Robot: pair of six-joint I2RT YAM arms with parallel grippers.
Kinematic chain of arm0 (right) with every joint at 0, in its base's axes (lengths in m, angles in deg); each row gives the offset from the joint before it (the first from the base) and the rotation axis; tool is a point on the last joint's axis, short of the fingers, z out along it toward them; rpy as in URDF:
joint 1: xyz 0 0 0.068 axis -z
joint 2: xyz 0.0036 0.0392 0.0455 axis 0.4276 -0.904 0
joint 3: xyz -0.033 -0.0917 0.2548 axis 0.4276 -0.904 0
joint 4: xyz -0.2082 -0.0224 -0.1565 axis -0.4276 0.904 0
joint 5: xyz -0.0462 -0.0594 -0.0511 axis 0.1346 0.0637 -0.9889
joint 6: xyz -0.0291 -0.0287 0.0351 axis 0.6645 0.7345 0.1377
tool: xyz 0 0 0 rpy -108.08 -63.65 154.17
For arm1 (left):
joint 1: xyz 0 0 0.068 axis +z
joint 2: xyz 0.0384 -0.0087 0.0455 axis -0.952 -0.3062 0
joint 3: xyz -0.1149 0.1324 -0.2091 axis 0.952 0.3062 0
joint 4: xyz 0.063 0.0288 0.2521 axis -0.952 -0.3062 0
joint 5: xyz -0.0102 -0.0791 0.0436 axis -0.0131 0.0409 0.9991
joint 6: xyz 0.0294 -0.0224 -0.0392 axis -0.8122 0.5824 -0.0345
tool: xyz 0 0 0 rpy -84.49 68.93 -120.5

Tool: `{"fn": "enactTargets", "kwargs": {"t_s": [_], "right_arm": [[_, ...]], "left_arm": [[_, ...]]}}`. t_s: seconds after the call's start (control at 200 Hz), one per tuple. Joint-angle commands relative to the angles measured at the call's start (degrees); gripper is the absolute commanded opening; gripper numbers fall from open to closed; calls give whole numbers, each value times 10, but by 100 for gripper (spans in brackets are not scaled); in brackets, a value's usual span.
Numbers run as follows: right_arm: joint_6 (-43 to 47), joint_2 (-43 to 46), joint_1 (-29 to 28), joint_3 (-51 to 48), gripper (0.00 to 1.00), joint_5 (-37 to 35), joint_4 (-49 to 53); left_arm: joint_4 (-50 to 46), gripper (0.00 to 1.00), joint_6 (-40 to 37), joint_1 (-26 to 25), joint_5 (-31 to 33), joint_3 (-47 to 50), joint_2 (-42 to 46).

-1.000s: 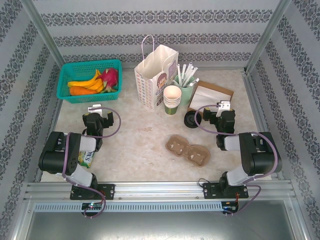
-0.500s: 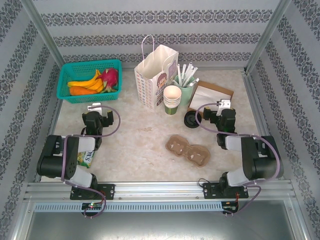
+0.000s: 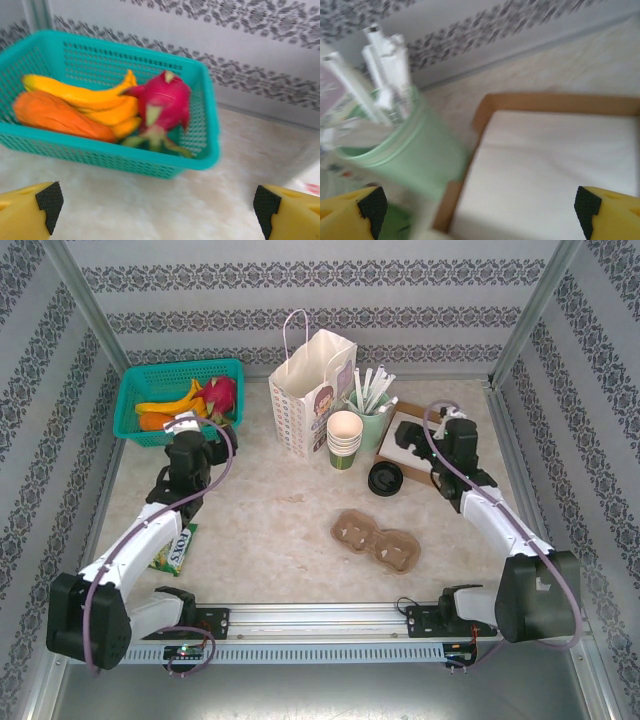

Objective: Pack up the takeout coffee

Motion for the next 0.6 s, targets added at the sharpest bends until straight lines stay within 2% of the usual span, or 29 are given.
{"fn": "enactTargets", "kwargs": {"t_s": [0.0, 0.125, 0.235, 0.405, 0.525, 0.595], "right_arm": [[-119, -9, -55, 65, 97, -7, 149], [-134, -54, -113, 152, 94, -52, 244], [-109, -126, -152, 257, 92, -116, 343], [-90, -220, -172, 373, 76, -138, 403], [-73, -269, -189, 447, 62, -174, 452], [-70, -291, -194, 471, 53, -184, 464]], "left_arm": [[-225, 100, 153, -14, -35, -42, 16], [-261, 100, 132, -14, -153, -79, 8], [-280, 100, 41, -14, -226, -138, -17], [-227, 100, -106, -14, -363, -169, -32], [-207, 100, -110, -14, -389, -164, -38], [-218, 100, -108, -14, -353, -163, -37]]}}
